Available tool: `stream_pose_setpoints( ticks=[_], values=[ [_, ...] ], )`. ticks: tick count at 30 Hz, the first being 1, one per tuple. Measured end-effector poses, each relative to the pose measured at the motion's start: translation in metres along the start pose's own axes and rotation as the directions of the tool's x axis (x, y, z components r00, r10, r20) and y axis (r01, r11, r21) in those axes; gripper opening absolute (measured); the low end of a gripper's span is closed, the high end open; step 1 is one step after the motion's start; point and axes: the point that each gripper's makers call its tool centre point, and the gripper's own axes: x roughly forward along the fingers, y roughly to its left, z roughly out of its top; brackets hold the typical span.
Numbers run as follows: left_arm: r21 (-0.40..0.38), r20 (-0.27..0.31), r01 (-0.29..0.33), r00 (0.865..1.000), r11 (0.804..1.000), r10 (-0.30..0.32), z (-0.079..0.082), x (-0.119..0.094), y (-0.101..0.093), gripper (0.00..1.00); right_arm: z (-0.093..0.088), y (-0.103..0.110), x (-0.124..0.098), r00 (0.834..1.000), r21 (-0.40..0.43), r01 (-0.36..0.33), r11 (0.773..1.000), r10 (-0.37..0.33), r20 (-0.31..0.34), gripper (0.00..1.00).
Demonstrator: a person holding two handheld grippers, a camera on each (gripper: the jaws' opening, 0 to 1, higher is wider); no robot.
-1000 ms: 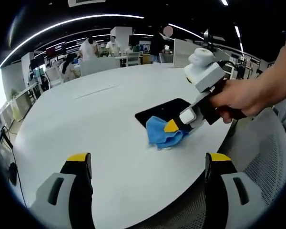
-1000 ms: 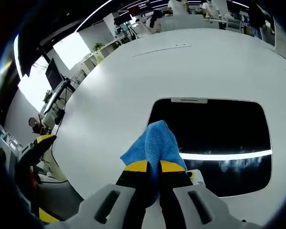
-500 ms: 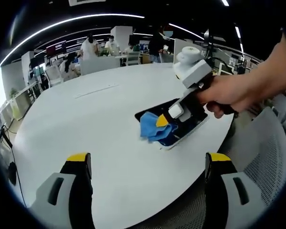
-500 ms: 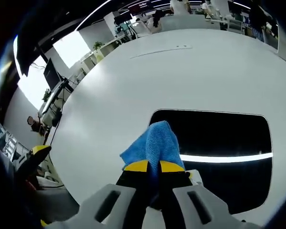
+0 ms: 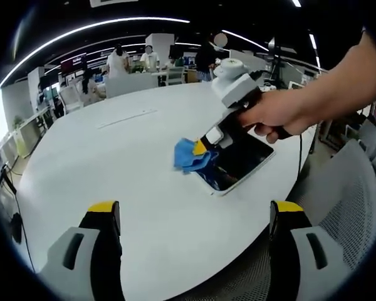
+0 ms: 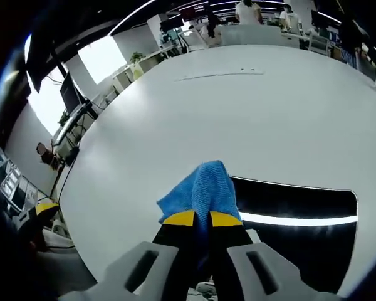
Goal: Wipe the mirror surface with the cleaning cloth until all visible marks leave the cleaned area.
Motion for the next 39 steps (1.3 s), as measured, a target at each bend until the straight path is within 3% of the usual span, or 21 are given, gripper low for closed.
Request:
stream_pose_setpoints(
  ticks=[10, 17, 39],
  values=[
    [-0.005, -0.003, -0.004, 1.000, 1.000, 0.004, -0.001, -0.001, 0.002, 0.99, 0.020, -0.007, 0.012, 0.999, 0.039, -0.049, 0.998, 0.049, 0.012, 0.01],
    [-0.007, -0.005, -0.004, 1.000, 1.000, 0.004, -0.002, 0.000, 0.002, 0.98, 0.028, -0.010, 0.017, 0.999, 0.022, -0.046, 0.999, 0.046, 0.014, 0.01],
    [-0.008, 0.000, -0.006, 1.000, 1.000, 0.006, -0.001, 0.001, 0.003, 0.99, 0.023, -0.024, 0.011, 1.000, 0.029, -0.025, 0.999, 0.025, 0.015, 0.01]
  ],
)
